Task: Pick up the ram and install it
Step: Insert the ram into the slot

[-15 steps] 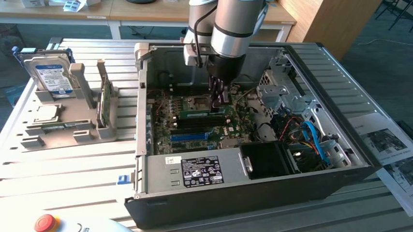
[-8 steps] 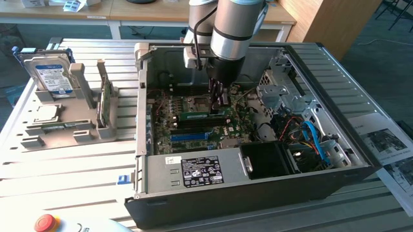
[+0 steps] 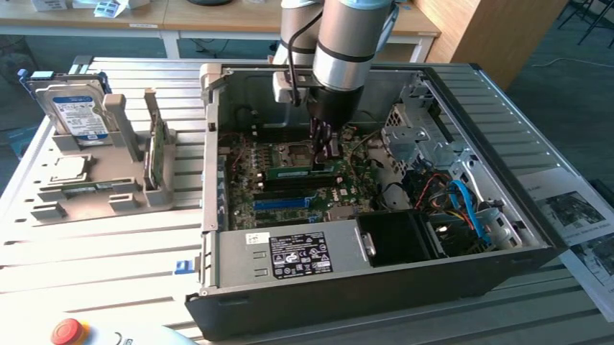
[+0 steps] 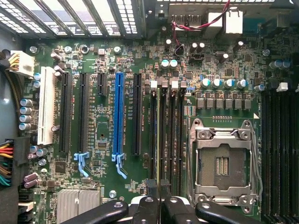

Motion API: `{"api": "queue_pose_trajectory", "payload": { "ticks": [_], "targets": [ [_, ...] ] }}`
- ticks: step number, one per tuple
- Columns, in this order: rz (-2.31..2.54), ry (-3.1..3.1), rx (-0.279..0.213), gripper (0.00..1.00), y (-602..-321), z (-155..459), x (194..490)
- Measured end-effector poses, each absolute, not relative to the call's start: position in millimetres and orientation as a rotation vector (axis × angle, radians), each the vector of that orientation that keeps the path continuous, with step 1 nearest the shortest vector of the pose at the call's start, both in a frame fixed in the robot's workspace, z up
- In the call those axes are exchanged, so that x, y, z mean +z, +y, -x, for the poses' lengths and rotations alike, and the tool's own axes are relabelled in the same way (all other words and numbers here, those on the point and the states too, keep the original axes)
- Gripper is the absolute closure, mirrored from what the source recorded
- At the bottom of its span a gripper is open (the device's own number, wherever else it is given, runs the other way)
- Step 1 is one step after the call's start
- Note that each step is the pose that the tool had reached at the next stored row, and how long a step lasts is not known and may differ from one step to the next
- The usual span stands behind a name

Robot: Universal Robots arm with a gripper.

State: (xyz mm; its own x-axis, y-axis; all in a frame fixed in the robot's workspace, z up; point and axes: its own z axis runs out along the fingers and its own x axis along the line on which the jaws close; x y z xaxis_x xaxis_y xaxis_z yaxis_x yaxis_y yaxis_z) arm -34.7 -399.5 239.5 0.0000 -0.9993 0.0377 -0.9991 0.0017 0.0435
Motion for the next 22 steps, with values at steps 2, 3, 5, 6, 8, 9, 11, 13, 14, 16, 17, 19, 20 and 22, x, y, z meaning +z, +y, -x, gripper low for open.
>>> {"api": "queue_pose_trajectory", "payload": {
  "ticks": [2,3,5,6,8,9,11,13,14,16,17,19,20,22],
  "targets": [
    [-2.18,-2.182,-0.007,0.88,-399.7,34.9,239.4],
    [-2.18,-2.182,-0.007,0.88,-400.0,35.1,239.4],
    [-2.18,-2.182,-0.006,0.88,-400.5,35.6,239.5],
    [-2.18,-2.182,-0.006,0.88,-400.7,35.7,239.5],
    [-2.18,-2.182,-0.006,0.88,-400.9,35.8,239.5],
    [-2.179,-2.182,-0.006,0.88,-401.0,35.8,239.5],
    [-2.179,-2.182,-0.006,0.88,-401.1,35.7,239.5],
    [-2.179,-2.182,-0.006,0.88,-401.1,35.7,239.5],
    [-2.179,-2.183,-0.006,0.88,-401.1,35.7,239.4],
    [-2.175,-2.187,-0.007,0.88,-401.2,35.7,239.3],
    [-2.173,-2.189,-0.007,0.88,-401.3,35.7,239.3],
    [-2.168,-2.194,-0.007,0.88,-401.3,35.7,239.2],
    [-2.165,-2.197,-0.007,0.88,-401.4,35.7,239.2],
    [-2.162,-2.2,-0.007,0.88,-401.4,35.7,239.2]
  ]
}}
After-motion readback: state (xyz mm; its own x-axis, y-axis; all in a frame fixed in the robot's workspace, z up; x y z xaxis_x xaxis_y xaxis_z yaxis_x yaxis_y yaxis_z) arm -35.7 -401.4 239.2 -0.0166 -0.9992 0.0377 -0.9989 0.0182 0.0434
